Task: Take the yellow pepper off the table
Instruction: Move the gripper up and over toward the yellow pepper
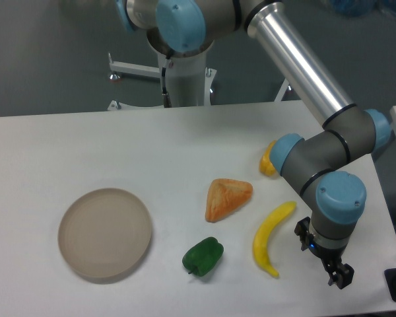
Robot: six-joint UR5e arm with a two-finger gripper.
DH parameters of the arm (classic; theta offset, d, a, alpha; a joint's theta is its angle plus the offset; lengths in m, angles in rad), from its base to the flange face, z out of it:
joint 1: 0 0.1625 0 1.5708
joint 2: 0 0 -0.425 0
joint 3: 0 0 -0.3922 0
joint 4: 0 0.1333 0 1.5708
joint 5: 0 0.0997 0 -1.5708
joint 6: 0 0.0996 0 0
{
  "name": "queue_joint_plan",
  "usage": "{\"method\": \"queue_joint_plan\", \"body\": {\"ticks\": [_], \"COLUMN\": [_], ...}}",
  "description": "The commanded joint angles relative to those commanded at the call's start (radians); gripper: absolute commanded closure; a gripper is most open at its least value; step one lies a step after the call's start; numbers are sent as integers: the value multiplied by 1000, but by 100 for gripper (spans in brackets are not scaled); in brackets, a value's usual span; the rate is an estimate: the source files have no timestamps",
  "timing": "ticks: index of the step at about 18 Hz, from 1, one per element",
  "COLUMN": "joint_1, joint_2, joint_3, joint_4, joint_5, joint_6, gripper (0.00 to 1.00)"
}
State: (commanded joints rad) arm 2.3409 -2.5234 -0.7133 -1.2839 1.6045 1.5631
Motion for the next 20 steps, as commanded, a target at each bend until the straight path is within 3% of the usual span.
{"method": "queue_joint_plan", "body": {"ticks": [6,9,12,16,20], "joint_1": [-6,-5,-2,5,28], "joint_2": [34,107,190,293,388], "joint_3": [-37,-132,-224,-326,-461], "joint_4": [-2,0,-6,-87,-91], "joint_5": [18,24,100,113,120], "joint_6": [-6,-26,-144,-156,-160], "gripper": [0,0,0,0,0]}}
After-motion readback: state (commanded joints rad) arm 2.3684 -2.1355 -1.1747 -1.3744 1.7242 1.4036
